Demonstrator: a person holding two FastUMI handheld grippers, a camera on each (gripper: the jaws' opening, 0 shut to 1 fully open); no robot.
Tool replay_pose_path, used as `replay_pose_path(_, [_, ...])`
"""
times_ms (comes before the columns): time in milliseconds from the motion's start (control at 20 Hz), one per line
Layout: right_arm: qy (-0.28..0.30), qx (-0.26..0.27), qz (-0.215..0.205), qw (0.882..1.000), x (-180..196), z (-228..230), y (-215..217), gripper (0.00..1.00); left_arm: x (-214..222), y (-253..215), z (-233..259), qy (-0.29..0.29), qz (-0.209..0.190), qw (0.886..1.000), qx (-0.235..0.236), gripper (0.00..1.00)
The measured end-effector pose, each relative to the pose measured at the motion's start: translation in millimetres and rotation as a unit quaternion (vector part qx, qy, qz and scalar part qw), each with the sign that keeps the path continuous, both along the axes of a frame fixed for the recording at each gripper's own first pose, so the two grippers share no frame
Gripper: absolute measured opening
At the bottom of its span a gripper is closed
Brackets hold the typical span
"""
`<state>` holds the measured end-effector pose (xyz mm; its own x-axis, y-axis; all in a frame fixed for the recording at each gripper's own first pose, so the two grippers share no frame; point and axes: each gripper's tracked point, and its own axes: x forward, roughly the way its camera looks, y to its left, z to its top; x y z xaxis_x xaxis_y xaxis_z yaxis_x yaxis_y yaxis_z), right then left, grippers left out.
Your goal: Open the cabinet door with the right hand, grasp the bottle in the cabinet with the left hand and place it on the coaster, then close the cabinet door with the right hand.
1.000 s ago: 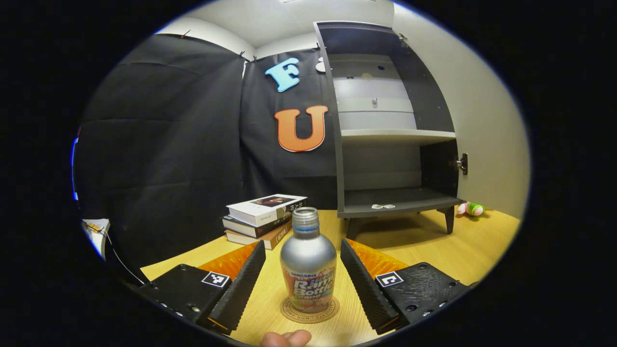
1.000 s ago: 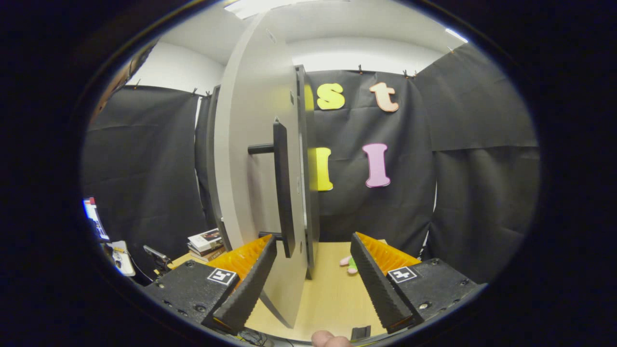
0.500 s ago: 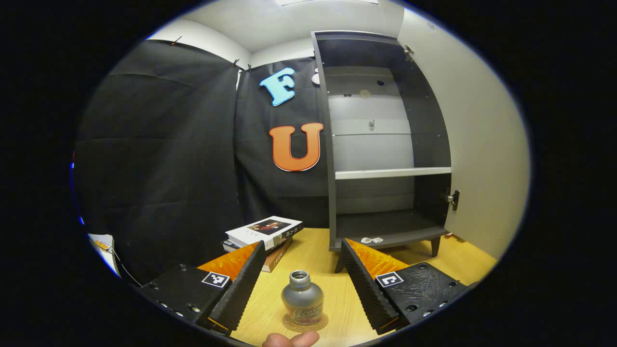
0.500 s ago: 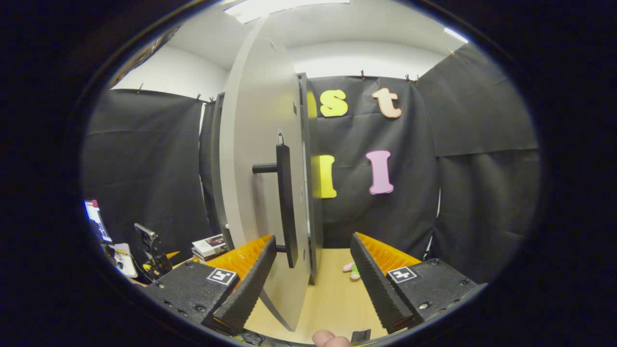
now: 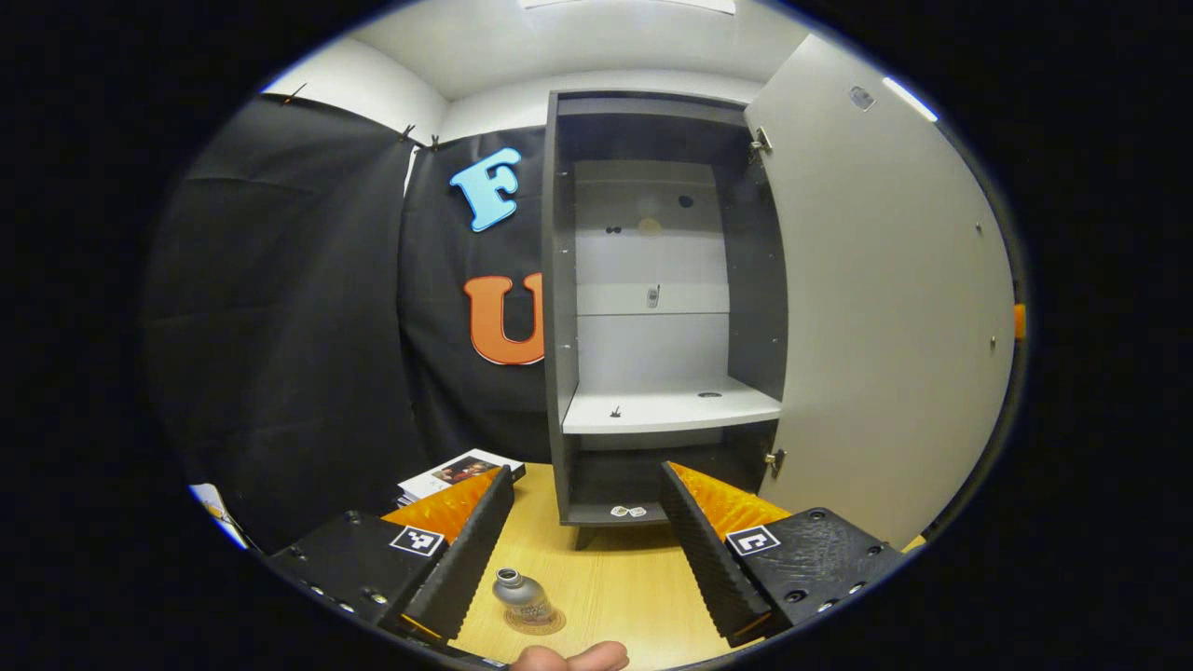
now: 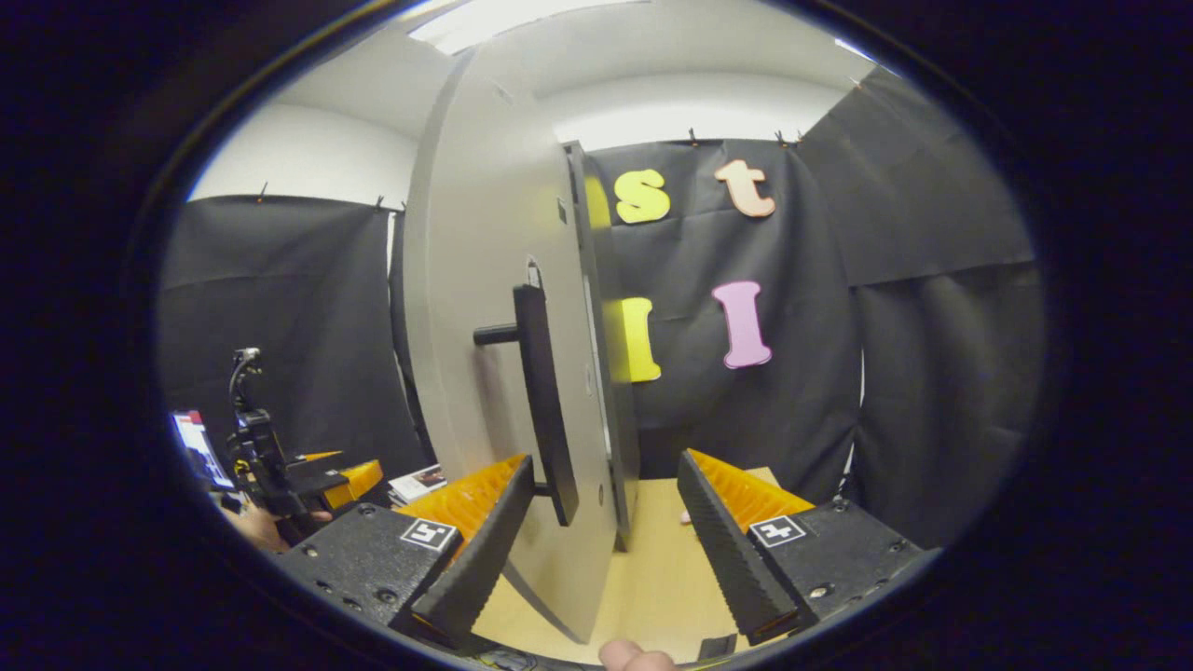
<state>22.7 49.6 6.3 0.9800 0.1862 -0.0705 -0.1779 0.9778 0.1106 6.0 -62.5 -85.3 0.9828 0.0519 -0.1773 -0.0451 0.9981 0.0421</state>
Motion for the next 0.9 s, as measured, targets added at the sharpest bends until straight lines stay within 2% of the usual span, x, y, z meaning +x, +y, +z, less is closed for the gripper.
replay_pose_path(150, [0.001,0.017,-0.017,1.0,2.0,2.2,-4.0,0.95,-10.8,-23.2,21.6,0.01,-0.007,1.0,-0.017,0.94])
replay_pose_path(200, [0.0,0.014,-0.023,1.0,1.7,3.4,-2.2,0.99,-14.1,-29.3,24.6,0.014,-0.01,1.0,-0.019,0.94])
replay_pose_path(400, [-0.022,-0.026,-0.056,0.998,-2.2,9.2,0.5,0.99,-21.1,-60.0,23.2,0.02,-0.055,0.998,-0.025,0.94])
replay_pose_path(450, [-0.027,-0.034,-0.063,0.997,-3.7,8.9,2.9,0.94,-20.9,-65.0,20.1,0.022,-0.068,0.997,-0.022,0.94])
replay_pose_path(500, [-0.029,-0.037,-0.07,0.996,-4.8,8.8,5.3,0.99,-19.8,-69.5,16.8,0.026,-0.084,0.996,-0.019,0.94])
replay_pose_path(550, [-0.03,-0.035,-0.079,0.996,-6.0,7.1,6.8,0.99,-19.5,-73.0,14.5,0.029,-0.097,0.995,-0.016,0.94])
replay_pose_path(600, [-0.029,-0.031,-0.084,0.996,-7.6,5.9,9.2,0.98,-19.1,-73.1,14.5,0.03,-0.106,0.994,-0.016,1.0])
replay_pose_path(650, [-0.027,-0.024,-0.086,0.996,-6.7,4.6,15.0,0.92,-18.4,-73.1,14.2,0.031,-0.113,0.993,-0.017,0.94])
replay_pose_path(700, [-0.023,-0.018,-0.086,0.996,-6.8,3.1,22.1,0.97,-17.1,-70.5,15.5,0.029,-0.117,0.993,-0.019,0.94])
replay_pose_path(800, [-0.019,-0.024,-0.083,0.996,-8.4,2.2,37.3,0.97,-14.8,-63.8,15.4,0.027,-0.122,0.992,-0.027,0.94])
replay_pose_path(900, [-0.032,-0.051,-0.085,0.995,-8.7,8.2,52.2,0.97,-14.8,-56.2,11.3,0.032,-0.127,0.991,-0.032,0.94])
